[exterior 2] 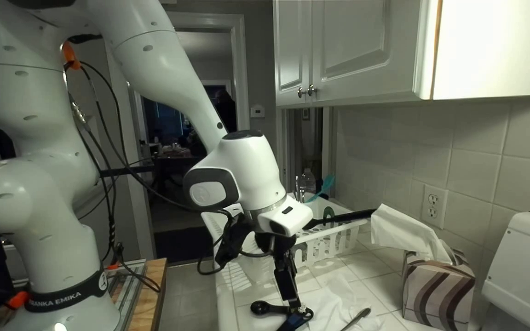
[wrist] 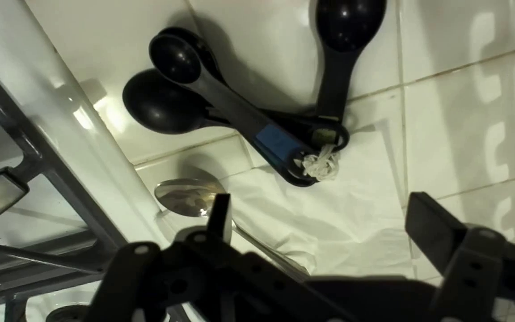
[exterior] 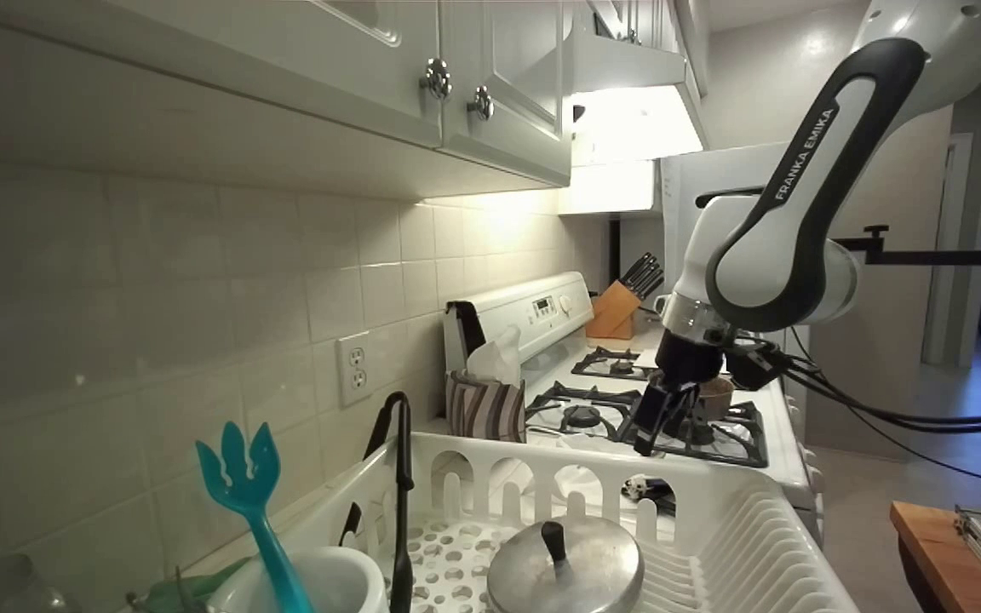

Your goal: Place the measuring spoons on the dishrack.

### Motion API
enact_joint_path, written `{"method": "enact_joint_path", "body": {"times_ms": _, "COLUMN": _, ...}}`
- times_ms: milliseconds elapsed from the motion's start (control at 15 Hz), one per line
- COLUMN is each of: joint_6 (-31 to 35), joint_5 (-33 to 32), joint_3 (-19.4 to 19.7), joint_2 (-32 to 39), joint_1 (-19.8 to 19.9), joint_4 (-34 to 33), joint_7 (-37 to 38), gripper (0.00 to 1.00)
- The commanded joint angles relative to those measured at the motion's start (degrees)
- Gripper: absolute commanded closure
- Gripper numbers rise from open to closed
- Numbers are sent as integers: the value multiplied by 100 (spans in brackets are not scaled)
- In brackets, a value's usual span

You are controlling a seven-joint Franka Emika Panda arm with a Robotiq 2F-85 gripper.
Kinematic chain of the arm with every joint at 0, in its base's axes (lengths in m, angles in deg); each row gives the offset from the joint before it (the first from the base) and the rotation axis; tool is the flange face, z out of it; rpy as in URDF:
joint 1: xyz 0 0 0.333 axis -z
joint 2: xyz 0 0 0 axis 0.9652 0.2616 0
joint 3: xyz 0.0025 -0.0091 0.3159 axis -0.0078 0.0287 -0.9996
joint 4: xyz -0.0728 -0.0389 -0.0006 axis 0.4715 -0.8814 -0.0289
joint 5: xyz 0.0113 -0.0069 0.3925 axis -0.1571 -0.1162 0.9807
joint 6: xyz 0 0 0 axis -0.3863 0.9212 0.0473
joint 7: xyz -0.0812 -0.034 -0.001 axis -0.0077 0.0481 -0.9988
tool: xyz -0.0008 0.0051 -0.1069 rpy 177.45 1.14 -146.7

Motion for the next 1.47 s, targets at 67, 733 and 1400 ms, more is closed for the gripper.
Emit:
{"method": "enact_joint_path", "body": {"times_ms": 67, "joint_6": 378, "joint_5": 185, "joint_3": -103, "joint_2": 397, "joint_1": 180, "joint_4": -156, "joint_7": -898, "gripper": 0}}
{"method": "enact_joint_path", "body": {"times_ms": 733, "joint_6": 487, "joint_5": 485, "joint_3": -1376, "joint_2": 1059, "joint_1": 1386, "joint_4": -535, "joint_7": -2044, "gripper": 0}}
{"method": "enact_joint_path", "body": {"times_ms": 1400, "joint_6": 548, "joint_5": 312, "joint_3": -1720, "joint_2": 1751, "joint_1": 2367, "joint_4": -826, "joint_7": -2448, "gripper": 49}}
